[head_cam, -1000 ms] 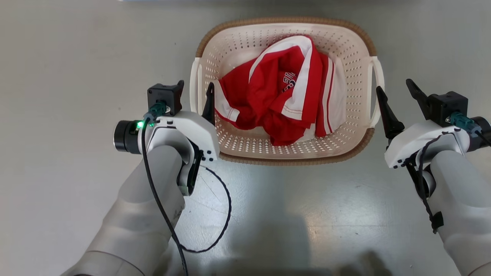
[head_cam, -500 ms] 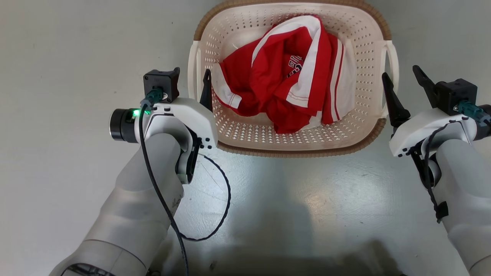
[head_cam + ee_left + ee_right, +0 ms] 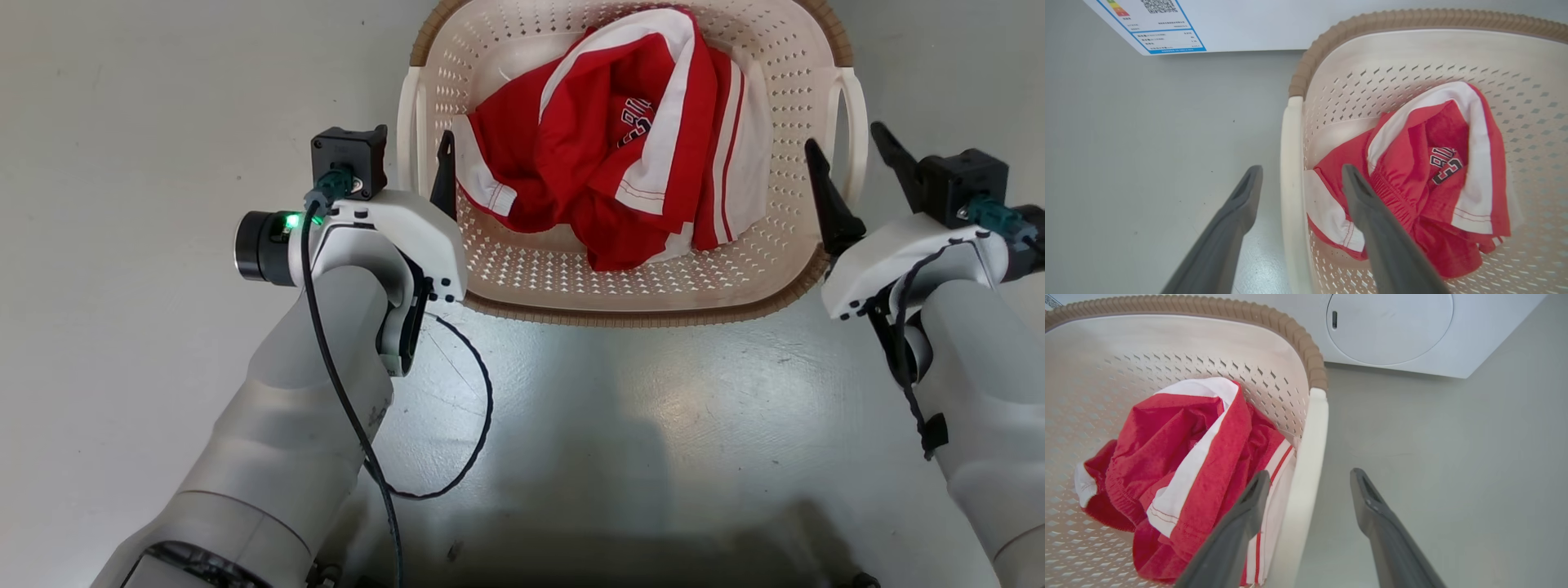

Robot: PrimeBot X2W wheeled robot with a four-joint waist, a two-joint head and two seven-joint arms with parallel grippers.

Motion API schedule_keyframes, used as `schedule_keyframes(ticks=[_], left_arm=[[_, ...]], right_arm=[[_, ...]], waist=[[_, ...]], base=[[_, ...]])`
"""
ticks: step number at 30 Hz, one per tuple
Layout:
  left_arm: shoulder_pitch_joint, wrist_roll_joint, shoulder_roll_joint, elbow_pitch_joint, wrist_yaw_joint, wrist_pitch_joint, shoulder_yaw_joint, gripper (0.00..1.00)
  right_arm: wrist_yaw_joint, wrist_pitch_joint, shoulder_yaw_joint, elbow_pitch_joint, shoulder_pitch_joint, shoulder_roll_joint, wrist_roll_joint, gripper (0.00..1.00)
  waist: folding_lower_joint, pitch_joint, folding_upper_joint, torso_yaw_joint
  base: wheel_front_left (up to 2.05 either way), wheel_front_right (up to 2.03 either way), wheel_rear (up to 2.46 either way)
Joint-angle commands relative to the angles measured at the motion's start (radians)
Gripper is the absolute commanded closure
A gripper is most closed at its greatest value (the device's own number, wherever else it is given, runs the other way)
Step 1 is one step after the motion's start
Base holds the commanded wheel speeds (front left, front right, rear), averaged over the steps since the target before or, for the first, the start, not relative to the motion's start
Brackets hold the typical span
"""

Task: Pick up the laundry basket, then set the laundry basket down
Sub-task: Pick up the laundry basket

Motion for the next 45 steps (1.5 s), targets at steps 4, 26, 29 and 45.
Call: schedule_keyframes(ticks=[4, 26, 29, 45], left_arm=[[-0.011, -0.031, 0.021, 0.007, 0.002, -0.006, -0.009, 0.0], [-0.089, -0.189, 0.021, 0.127, -0.008, -0.006, -0.184, 0.0], [-0.095, -0.212, 0.021, 0.141, -0.013, -0.005, -0.207, 0.0], [-0.122, -0.294, 0.021, 0.184, -0.007, 0.004, -0.298, 0.0]], right_arm=[[0.006, -0.011, 0.024, 0.011, 0.016, 0.011, 0.012, 0.0], [0.006, -0.011, 0.089, 0.132, -0.059, 0.057, 0.052, 0.0], [0.006, -0.011, 0.096, 0.143, -0.062, 0.059, 0.059, 0.0], [0.006, -0.011, 0.111, 0.149, -0.071, 0.061, 0.079, 0.0]], waist=[[0.0, 0.006, 0.0, -0.001], [0.0, 0.018, 0.0, -0.007], [0.0, 0.017, 0.0, -0.008], [0.0, 0.016, 0.0, -0.016]], base=[[0.0, 0.0, 0.0], [0.0, 0.0, 0.0], [0.0, 0.0, 0.0], [0.0, 0.0, 0.0]])
